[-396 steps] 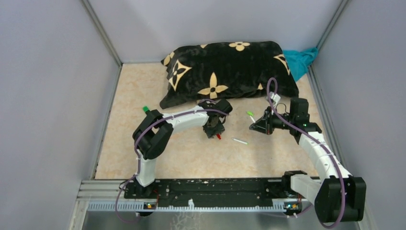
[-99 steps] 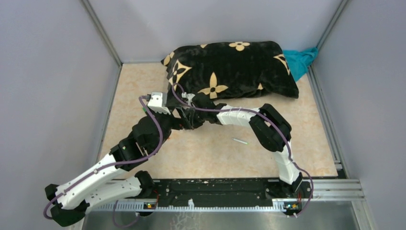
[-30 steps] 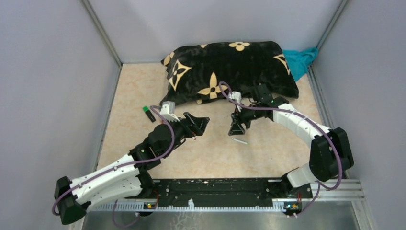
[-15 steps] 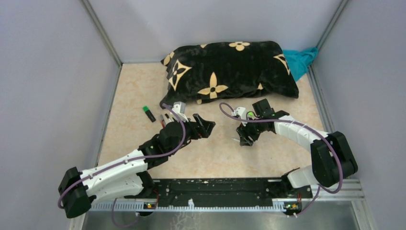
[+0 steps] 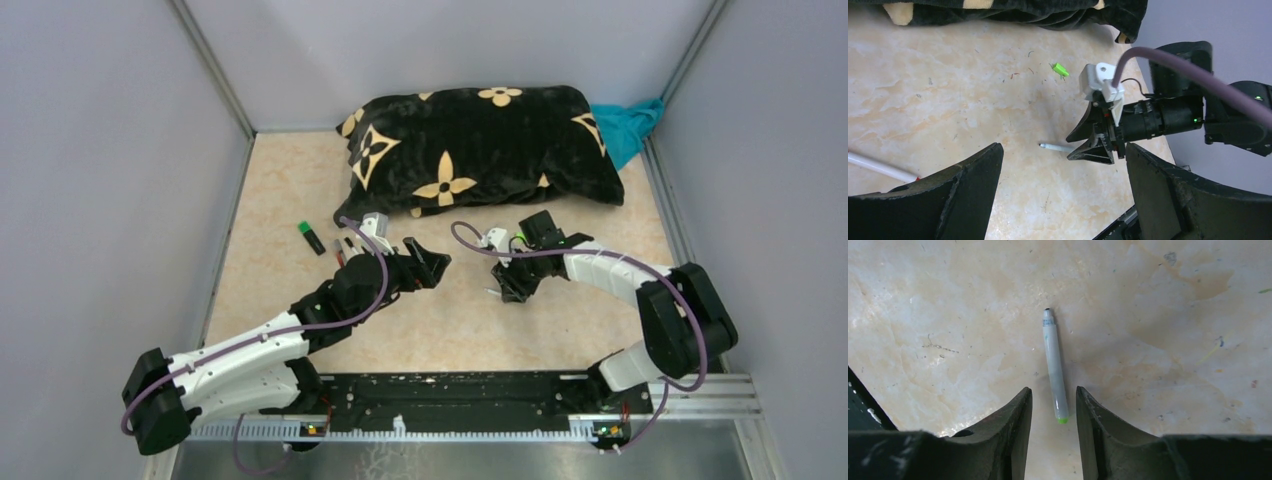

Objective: Insert the pens into the pen caps

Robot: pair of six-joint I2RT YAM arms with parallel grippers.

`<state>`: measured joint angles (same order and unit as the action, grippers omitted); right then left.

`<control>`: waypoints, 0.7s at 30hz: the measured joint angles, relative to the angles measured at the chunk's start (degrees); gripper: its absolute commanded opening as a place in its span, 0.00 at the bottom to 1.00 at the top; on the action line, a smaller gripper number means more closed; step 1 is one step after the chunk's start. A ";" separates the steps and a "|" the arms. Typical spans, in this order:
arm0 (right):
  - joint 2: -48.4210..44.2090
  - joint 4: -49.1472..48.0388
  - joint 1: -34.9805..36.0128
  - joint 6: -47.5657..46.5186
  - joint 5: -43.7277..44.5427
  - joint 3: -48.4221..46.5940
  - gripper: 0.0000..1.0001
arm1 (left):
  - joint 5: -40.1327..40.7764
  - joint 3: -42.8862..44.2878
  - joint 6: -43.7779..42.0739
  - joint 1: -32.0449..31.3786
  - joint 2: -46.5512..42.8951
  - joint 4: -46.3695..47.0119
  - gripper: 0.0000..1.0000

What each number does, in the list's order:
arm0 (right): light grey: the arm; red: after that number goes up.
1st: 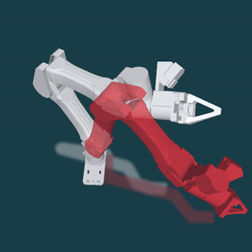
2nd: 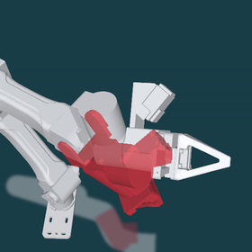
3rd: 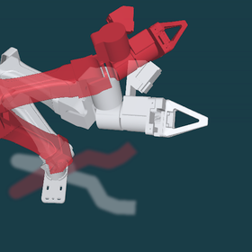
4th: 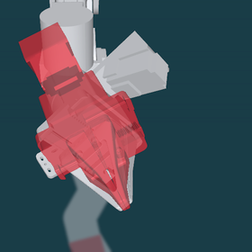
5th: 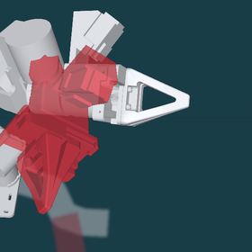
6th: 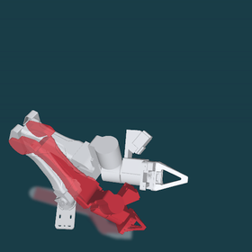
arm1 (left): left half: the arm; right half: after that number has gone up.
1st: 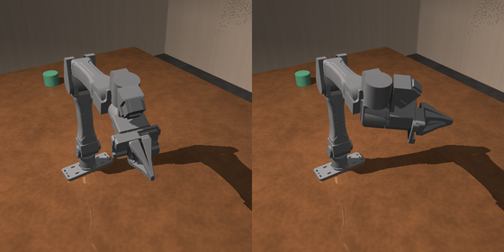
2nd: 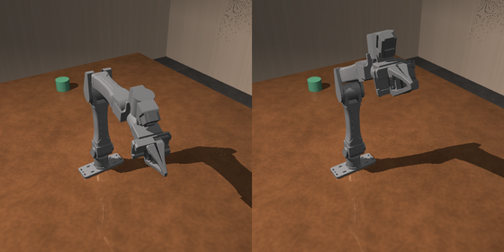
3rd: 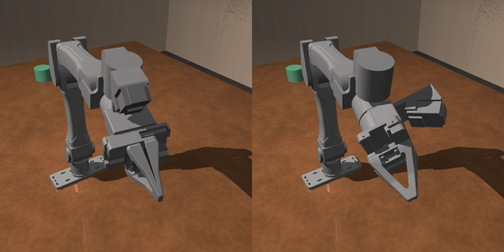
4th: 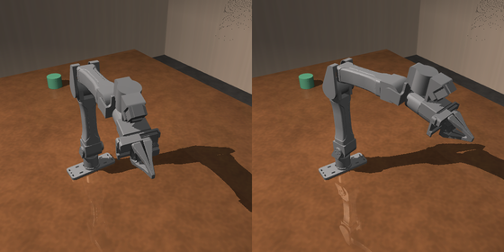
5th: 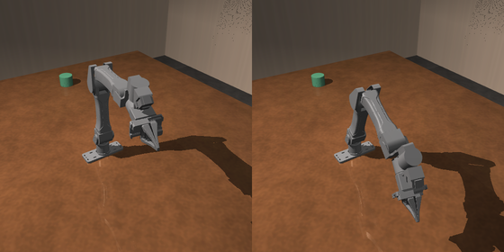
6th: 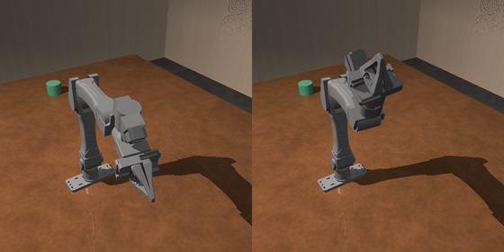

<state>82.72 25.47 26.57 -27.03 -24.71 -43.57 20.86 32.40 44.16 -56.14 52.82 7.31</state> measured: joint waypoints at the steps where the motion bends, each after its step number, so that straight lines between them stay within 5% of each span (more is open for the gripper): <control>1: 1.01 0.04 0.26 0.00 0.17 -0.07 0.35 | 0.00 0.00 0.00 0.00 0.00 0.00 0.96; 21: 3.02 -1.03 5.01 -3.21 9.27 -0.59 0.14 | -0.02 0.00 0.00 0.07 0.00 0.11 0.95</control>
<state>85.73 24.45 31.57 -30.24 -15.44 -44.16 20.84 32.40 44.16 -56.07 52.82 7.42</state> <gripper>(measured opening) 0.199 0.952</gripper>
